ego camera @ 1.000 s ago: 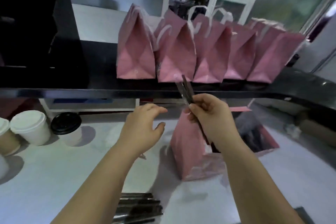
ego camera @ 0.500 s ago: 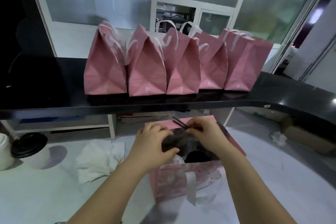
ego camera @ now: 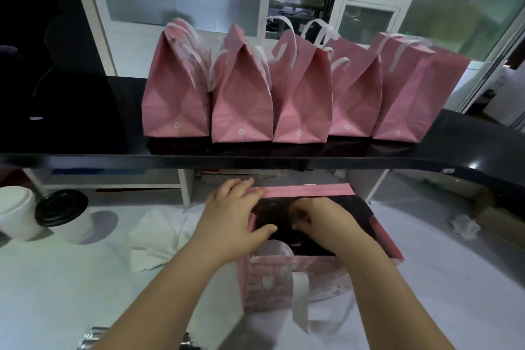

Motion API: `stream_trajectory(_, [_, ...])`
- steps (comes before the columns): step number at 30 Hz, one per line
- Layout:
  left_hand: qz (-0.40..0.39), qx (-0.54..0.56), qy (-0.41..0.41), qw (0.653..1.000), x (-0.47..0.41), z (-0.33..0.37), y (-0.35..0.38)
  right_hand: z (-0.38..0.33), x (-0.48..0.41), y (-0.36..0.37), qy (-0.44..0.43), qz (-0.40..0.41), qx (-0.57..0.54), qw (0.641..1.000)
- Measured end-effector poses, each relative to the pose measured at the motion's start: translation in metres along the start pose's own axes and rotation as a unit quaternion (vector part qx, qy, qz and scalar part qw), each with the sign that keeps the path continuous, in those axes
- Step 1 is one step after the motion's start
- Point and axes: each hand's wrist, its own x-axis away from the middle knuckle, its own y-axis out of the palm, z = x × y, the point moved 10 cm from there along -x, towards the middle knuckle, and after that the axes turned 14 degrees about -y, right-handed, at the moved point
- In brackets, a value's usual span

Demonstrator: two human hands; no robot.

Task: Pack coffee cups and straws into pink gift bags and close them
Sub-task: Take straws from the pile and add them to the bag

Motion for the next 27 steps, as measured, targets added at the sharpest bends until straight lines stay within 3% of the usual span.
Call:
stream_trajectory(7, [0.055,-0.039,-0.029,0.997,-0.013,-0.050,-0.066,-0.091,-0.023,-0.049,-0.102,0.127,-0.025,0.986])
stream_trajectory(13, [0.068,-0.076,-0.105,0.989,0.017,-0.145,-0.096,-0.173,-0.084,-0.018,-0.144,0.096,0.006,0.985])
stream_trajectory(17, [0.038,-0.092,-0.175,0.980,0.045,-0.217,-0.085,-0.208,-0.100,0.021,-0.096,0.112,0.038,0.988])
stream_trajectory(22, [-0.039,-0.098,-0.224,0.969,0.072,-0.277,-0.044,-0.222,-0.114,0.120,-0.074,0.034,-0.042,0.996])
stream_trajectory(27, [-0.079,-0.091,-0.226,0.967,0.084,-0.298,-0.016,-0.209,-0.134,0.189,-0.050,-0.014,-0.029,0.998])
